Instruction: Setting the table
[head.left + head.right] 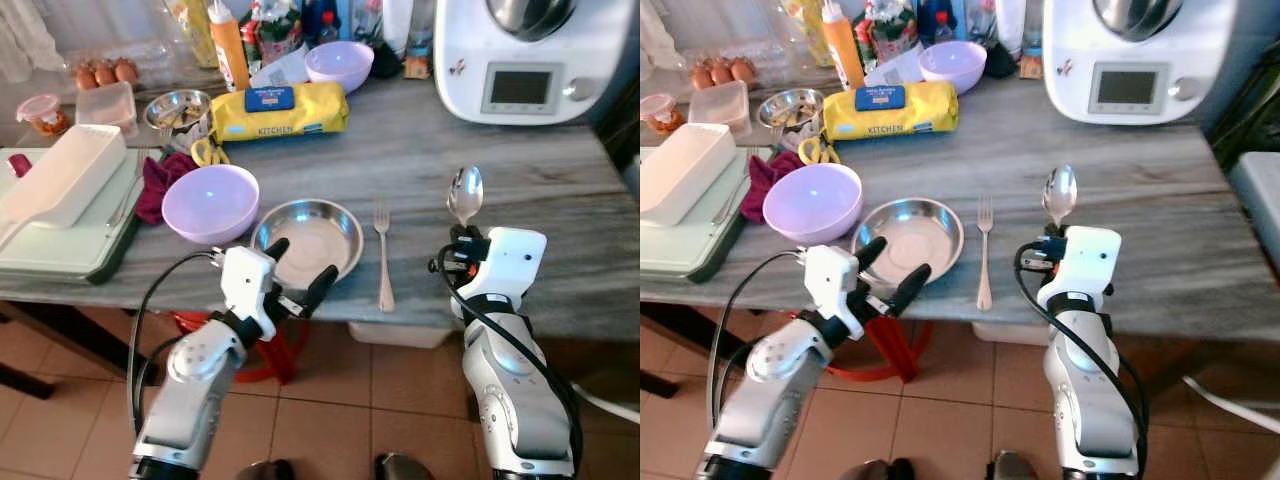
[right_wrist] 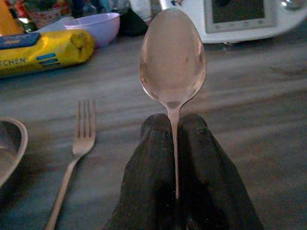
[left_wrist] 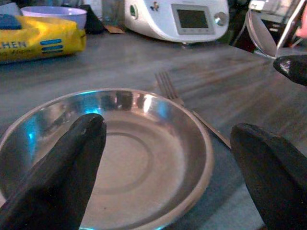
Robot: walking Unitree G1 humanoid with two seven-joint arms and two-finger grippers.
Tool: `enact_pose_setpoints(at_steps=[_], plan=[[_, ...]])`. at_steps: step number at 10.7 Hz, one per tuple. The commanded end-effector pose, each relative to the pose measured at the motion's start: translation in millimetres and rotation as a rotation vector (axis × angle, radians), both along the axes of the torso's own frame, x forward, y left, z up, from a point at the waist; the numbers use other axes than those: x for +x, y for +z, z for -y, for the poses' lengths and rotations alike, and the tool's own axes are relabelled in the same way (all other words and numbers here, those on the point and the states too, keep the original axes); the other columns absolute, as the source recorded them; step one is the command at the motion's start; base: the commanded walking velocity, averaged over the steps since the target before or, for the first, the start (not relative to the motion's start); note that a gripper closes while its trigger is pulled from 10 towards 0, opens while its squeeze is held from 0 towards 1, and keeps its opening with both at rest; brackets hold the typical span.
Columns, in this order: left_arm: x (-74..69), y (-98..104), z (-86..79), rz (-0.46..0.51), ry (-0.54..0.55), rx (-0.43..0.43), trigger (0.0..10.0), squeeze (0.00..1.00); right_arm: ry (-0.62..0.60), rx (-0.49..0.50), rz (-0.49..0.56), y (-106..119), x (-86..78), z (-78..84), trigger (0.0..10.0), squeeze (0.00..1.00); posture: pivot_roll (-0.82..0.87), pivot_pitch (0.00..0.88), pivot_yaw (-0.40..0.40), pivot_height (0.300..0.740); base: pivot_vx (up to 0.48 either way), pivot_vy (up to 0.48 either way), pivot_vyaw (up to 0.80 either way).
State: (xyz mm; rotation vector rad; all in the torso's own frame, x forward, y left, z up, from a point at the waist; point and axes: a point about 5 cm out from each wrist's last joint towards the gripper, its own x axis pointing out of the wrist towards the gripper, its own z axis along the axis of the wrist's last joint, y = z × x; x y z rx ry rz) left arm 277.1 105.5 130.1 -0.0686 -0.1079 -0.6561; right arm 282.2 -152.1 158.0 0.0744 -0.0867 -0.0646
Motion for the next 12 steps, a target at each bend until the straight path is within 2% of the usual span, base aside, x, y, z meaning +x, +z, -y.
enact_pose_setpoints(at_steps=[1, 3, 6, 8, 10, 12], plan=[[-3.8, -0.8, -6.5, -0.008, -0.007, 0.009, 10.0, 0.0, -0.002, -0.002, -0.006, -2.1, -0.3, -0.7, 10.0, 0.0, -0.17, 0.181, 0.08, 0.74, 0.0, 0.0, 0.0], [-6.2, 4.1, -8.0, -0.013, -0.054, -0.005, 10.0, 0.0, 0.003, 0.001, -0.006, -2.4, 0.1, -3.3, 10.0, 0.0, -0.16, 0.182, 0.079, 0.74, 0.0, 0.0, 0.0], [-14.7, 0.9, -13.2, -0.041, -0.156, 0.028, 10.0, 0.0, 0.016, 0.008, -0.011, -2.0, 4.0, -5.9, 10.0, 0.0, -0.16, 0.19, 0.074, 0.74, 0.0, 0.0, 0.0], [-19.4, 0.8, -17.1, -0.052, -0.201, 0.048, 10.0, 0.0, 0.045, 0.11, -0.066, -5.4, 11.1, -19.3, 10.0, 0.0, -0.15, 0.19, 0.076, 0.74, 0.0, 0.0, 0.0], [-20.5, 3.7, -18.6, -0.055, -0.233, 0.055, 10.0, 0.0, 0.087, 0.167, -0.108, -5.4, 11.0, -28.4, 10.0, 0.0, -0.15, 0.189, 0.079, 0.74, 0.0, 0.0, 0.0], [-20.5, 4.2, -18.5, -0.056, -0.24, 0.055, 10.0, 0.0, 0.098, 0.205, -0.158, -9.8, 7.3, -29.7, 10.0, 0.0, -0.15, 0.189, 0.08, 0.74, 0.0, 0.0, 0.0]])
